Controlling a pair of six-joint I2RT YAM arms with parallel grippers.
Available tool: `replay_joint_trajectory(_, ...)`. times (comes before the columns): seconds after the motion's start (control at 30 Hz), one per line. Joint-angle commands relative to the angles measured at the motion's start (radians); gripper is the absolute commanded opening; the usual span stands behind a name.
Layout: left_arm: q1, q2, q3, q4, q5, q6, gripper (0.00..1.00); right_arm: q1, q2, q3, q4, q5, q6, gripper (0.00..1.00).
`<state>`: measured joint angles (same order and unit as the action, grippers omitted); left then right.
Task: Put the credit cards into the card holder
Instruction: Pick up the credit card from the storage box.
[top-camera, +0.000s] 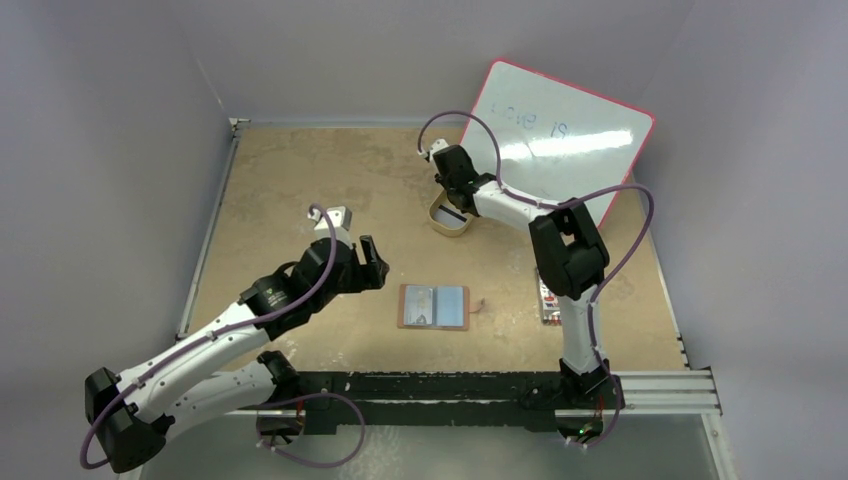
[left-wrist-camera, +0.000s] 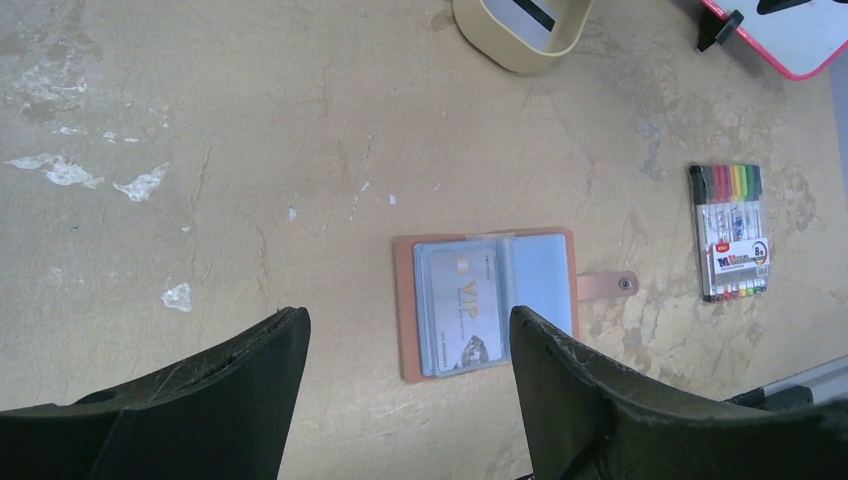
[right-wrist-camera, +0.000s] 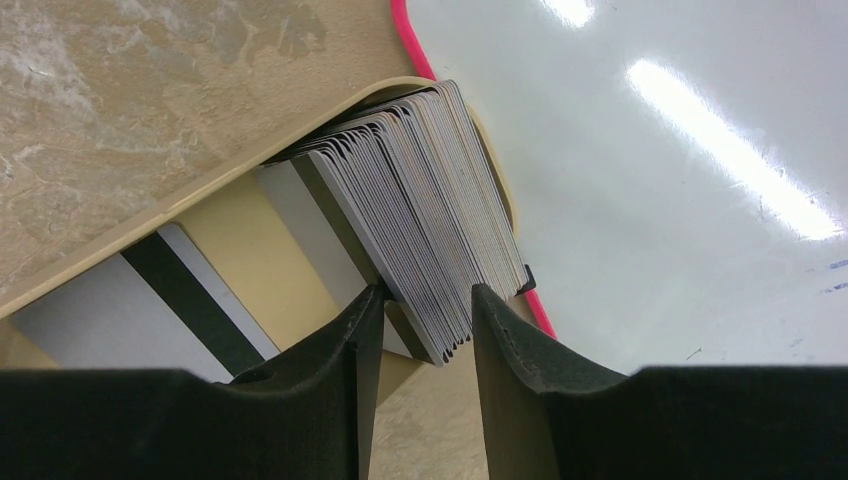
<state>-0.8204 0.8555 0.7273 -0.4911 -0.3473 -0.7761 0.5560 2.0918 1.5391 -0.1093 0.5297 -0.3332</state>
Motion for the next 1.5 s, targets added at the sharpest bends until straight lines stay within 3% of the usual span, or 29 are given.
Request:
replay_joint_trajectory(0.0, -0.005, -0.008, 0.000, 0.044, 0.011, -0.022, 0.73, -0.016, -0.050, 0.047, 0.030, 0.044, -0.010, 0.38)
replay_joint_trajectory(0.53, -0.005, -0.032, -0.005, 0.036, 0.010, -0.032, 0.73, -0.025, -0.068, 0.060, 0.015, 0.022, 0.000, 0.20)
replay_joint_trajectory(1.03, -0.004, -0.051, -0.007, 0.040, 0.004, -0.060, 0.72, -0.025, -0.120, 0.058, -0.022, -0.014, 0.015, 0.13)
replay_joint_trajectory(1.33, -0.004, -0.063, -0.016, 0.039, 0.013, -0.074, 0.72, -0.026, -0.127, 0.049, -0.020, -0.068, 0.008, 0.15)
replay_joint_trajectory(1.47, -0.005, -0.073, -0.019, 0.036, 0.010, -0.077, 0.72, -0.026, -0.127, 0.053, -0.026, -0.089, 0.005, 0.10)
